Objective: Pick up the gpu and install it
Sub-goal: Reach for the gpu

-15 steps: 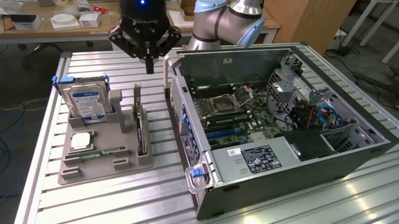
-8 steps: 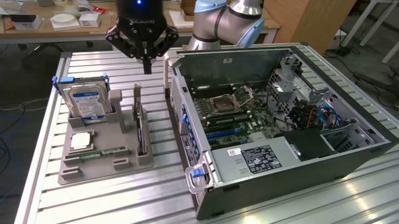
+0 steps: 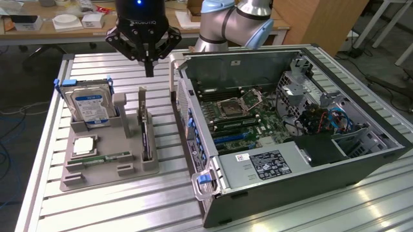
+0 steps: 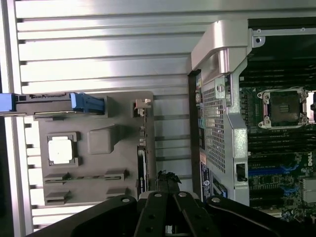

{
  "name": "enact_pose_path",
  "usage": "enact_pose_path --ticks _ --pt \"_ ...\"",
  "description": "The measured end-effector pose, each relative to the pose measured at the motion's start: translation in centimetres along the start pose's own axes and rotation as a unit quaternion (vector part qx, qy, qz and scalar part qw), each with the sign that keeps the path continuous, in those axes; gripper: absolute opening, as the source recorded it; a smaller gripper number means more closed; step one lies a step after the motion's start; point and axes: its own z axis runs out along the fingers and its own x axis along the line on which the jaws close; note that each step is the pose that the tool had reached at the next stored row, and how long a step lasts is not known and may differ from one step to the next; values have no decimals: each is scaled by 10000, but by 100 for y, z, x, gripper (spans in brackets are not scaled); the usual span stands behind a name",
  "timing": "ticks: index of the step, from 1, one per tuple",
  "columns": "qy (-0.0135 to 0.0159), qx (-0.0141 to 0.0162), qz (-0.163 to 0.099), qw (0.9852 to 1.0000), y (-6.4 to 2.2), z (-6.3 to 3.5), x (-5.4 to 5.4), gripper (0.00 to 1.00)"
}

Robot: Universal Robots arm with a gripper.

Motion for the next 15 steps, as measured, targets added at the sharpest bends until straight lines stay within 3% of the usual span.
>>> enact_pose_path --ticks 15 --pt "0 0 0 10000 -9 -3 121 10"
